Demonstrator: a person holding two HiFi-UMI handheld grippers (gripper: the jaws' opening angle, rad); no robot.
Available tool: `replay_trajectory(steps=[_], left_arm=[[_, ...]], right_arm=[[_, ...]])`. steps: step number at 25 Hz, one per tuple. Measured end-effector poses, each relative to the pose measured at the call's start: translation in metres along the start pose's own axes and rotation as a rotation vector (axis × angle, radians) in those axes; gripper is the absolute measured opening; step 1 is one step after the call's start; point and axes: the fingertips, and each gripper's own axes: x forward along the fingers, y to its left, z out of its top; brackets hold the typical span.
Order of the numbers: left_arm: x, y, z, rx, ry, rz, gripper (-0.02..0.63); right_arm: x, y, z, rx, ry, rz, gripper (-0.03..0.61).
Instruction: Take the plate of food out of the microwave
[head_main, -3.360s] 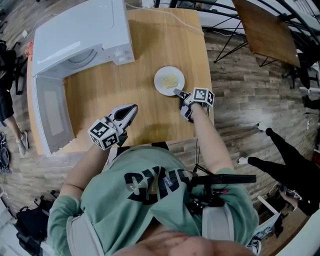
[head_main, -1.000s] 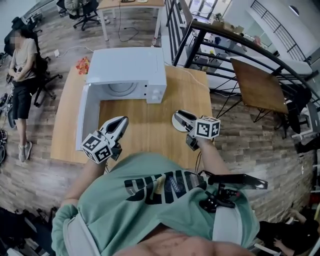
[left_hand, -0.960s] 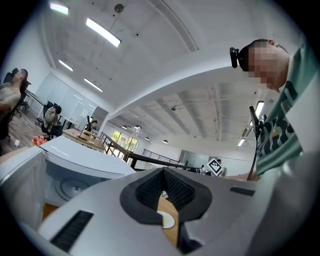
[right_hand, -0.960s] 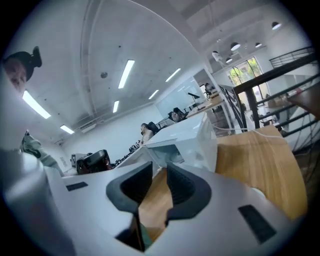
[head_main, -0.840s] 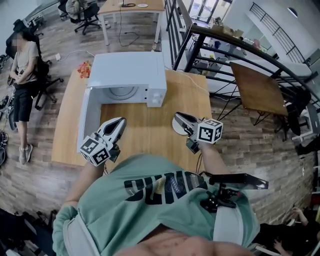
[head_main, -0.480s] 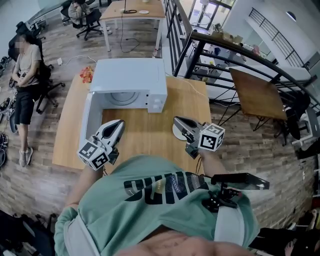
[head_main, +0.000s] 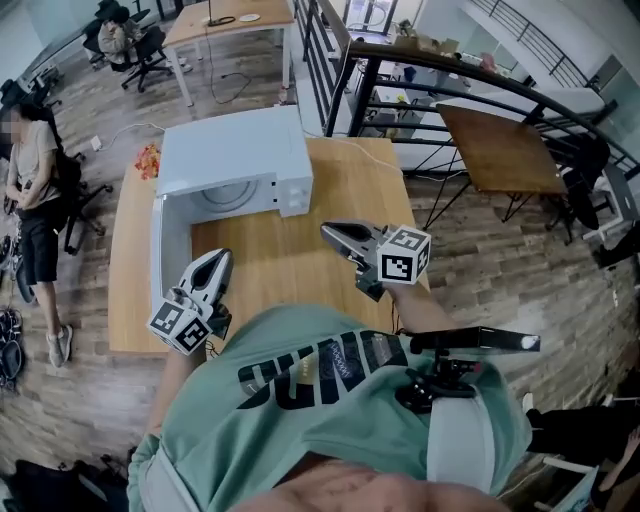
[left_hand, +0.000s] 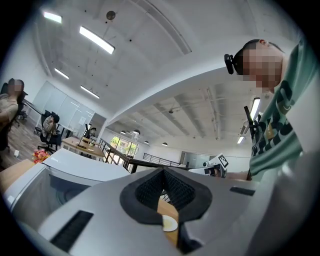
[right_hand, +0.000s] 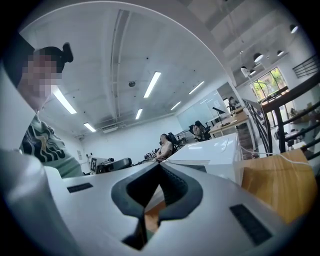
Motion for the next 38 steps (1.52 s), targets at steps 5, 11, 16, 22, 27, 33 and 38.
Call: replay_trajectory(steps=[5, 11, 16, 22, 27, 33, 38], left_arm=[[0.0019, 0.0014, -0.0072, -0.015, 0.003, 0.012, 0.003], [0.0064, 0.001, -0.0062, -0.017, 0.009, -0.004, 0.003], [0.0064, 0.0004, -0.0068, -0.02, 0.011, -0.005, 0.003], [0.0054, 0.002, -0.0074, -0.024, 0.013, -0.005, 0.003], [0.0031, 0.0022, -0.0077, -0.028, 0.013, -0.001, 0.003], [0.0044, 0.0003, -0.007, -0.03, 0.013, -0.003, 0.003], [0.0047, 0.0019, -0.0096, -0.031, 0.013, -0.005, 0.003]], right_arm=[[0.002, -0.0027, -0.0011, -0.014, 0.019, -0.003, 0.008], [0.0019, -0.0018, 0.002, -0.023, 0.013, -0.011, 0.008], [0.0013, -0.0019, 0.002, -0.033, 0.016, -0.017, 0.008], [0.0037, -0.0006, 0.0014, -0.045, 0.023, -0.017, 0.008], [0.005, 0.0029, 0.0019, -0.058, 0.029, -0.012, 0.008], [0.0045, 0.0039, 0.0032, -0.067, 0.036, -0.008, 0.008], [0.0057, 0.003, 0.0023, -0.076, 0.038, -0.007, 0.008]])
